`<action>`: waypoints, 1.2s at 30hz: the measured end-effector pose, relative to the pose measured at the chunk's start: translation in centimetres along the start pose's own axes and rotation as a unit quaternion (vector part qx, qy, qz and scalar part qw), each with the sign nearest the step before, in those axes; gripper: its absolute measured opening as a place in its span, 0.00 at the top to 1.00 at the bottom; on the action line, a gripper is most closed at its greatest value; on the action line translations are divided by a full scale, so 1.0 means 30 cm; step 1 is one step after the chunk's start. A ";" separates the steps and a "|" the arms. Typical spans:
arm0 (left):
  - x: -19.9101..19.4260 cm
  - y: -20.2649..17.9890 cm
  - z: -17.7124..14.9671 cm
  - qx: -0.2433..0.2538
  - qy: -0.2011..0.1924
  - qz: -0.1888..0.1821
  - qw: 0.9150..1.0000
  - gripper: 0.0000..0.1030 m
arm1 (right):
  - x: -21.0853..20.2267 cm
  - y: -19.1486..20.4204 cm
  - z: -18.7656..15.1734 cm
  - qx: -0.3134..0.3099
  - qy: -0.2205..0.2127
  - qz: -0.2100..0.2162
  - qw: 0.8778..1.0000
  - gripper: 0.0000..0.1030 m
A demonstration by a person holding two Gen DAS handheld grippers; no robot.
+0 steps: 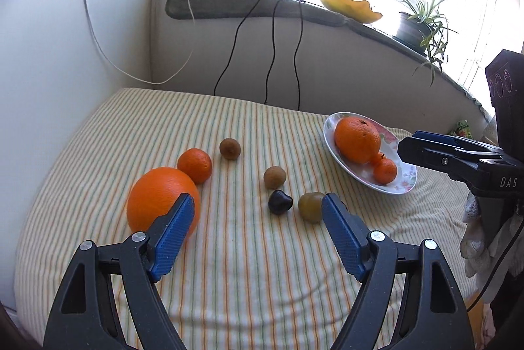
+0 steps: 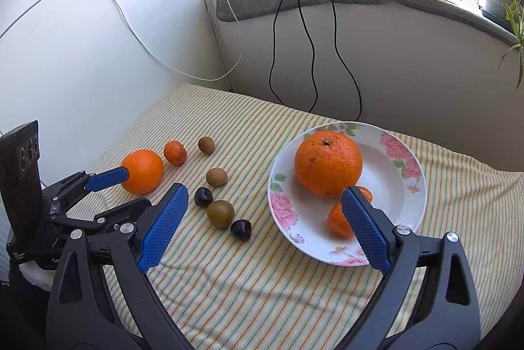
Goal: Organize fruits
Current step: 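Move the right gripper to the smooth large orange and close on it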
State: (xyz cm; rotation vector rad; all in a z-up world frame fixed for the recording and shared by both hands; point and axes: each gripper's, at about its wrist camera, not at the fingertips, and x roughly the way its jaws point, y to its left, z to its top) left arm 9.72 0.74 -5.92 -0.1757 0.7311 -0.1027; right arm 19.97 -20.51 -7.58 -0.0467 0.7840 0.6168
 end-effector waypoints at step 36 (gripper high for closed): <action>0.069 0.301 -0.068 -0.080 0.036 -0.011 0.996 0.23 | 0.377 0.326 0.060 0.046 0.109 0.160 0.980 0.06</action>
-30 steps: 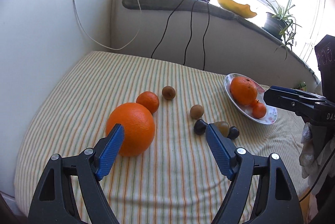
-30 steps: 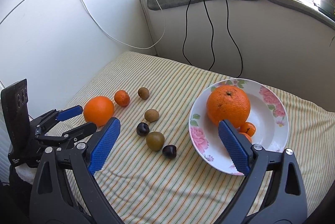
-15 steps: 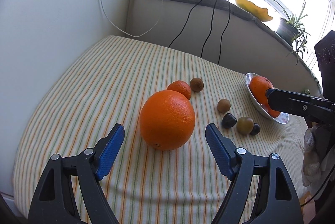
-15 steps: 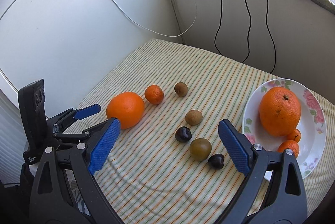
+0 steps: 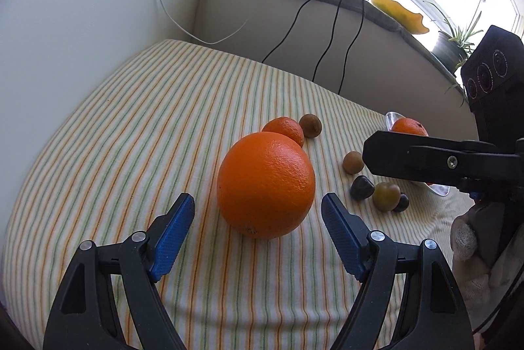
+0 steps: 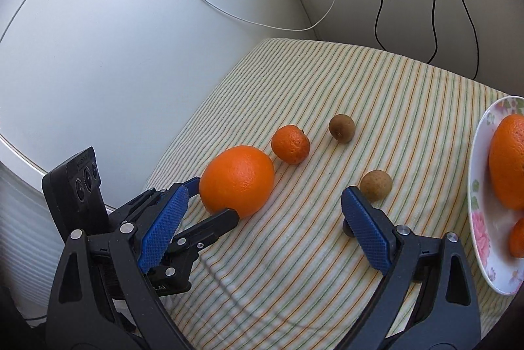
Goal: Organize fruits
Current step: 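Move the right gripper to the smooth large orange and close on it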
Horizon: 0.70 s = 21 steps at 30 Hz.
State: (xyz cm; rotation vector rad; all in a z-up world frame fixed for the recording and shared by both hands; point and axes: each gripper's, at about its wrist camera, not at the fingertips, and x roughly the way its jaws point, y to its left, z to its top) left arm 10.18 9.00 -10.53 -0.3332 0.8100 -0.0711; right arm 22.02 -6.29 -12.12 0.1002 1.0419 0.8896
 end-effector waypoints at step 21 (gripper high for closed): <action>0.028 0.006 0.005 0.000 0.009 -0.024 1.000 0.38 | 0.177 0.010 -0.008 0.042 0.055 0.051 0.996 0.13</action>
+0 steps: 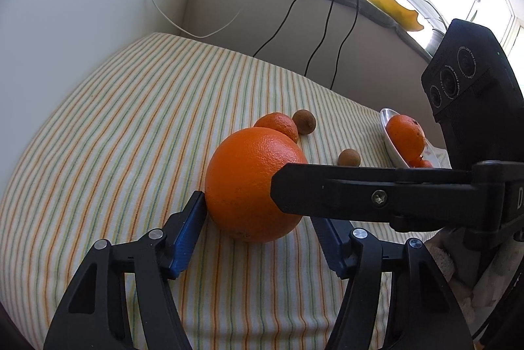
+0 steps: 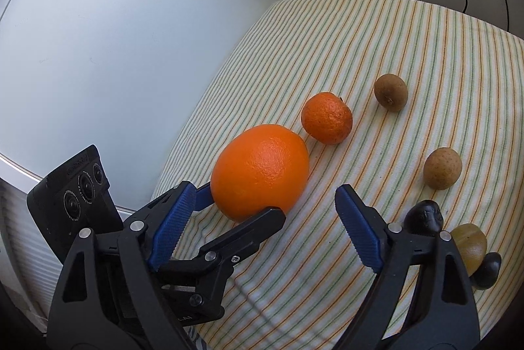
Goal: Organize fruits
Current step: 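Move the right gripper to the smooth large orange and close on it, then lift the smooth orange with the right gripper and carry it over the plate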
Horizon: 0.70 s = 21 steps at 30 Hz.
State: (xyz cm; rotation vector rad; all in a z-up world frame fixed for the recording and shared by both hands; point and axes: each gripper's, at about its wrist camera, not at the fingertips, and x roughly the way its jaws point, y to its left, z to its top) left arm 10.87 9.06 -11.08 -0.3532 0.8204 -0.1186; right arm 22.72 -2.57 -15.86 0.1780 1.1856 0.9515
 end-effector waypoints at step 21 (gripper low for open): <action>-0.052 -0.116 0.021 0.034 -0.038 0.001 0.999 0.38 | -0.077 0.017 -0.032 -0.025 -0.028 0.006 0.999 0.38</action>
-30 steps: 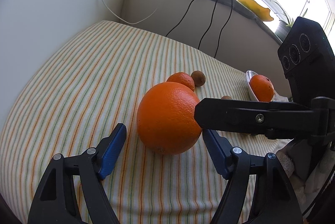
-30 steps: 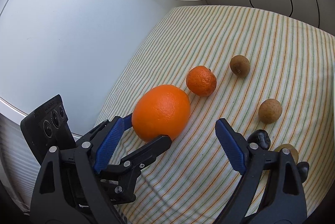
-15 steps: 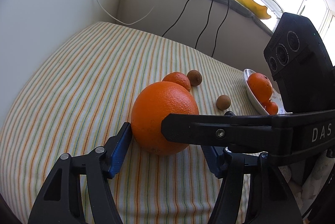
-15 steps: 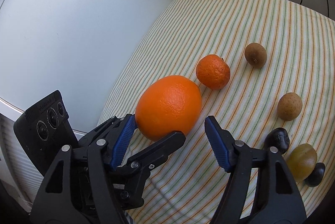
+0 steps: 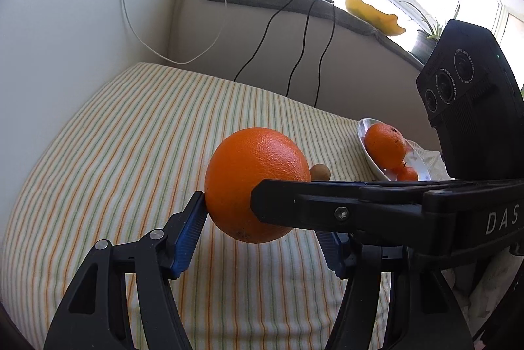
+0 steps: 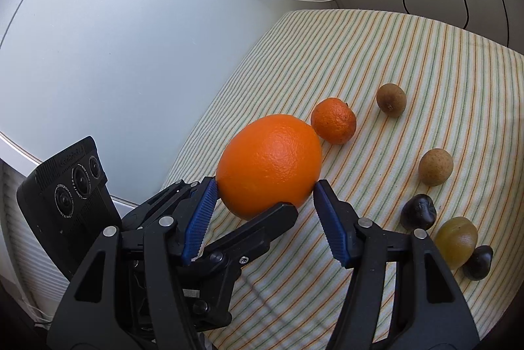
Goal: Organize fruits
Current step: 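Lift the smooth orange with the right gripper and carry it over the plate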
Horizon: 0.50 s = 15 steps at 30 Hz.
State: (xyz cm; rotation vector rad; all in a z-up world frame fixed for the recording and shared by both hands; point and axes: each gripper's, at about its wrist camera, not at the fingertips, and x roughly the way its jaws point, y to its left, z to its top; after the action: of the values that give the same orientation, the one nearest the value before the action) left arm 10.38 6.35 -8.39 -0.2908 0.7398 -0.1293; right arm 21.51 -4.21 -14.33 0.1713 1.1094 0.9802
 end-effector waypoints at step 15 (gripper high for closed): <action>-0.021 -0.180 0.029 0.045 -0.024 -0.022 0.998 0.39 | -0.233 -0.012 -0.041 -0.011 -0.054 -0.018 0.998 0.38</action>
State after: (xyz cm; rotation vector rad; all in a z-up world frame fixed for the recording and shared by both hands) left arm 10.44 1.52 -5.73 -0.2241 0.6787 -0.1962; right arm 20.08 -9.96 -10.42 0.1838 1.0003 0.9388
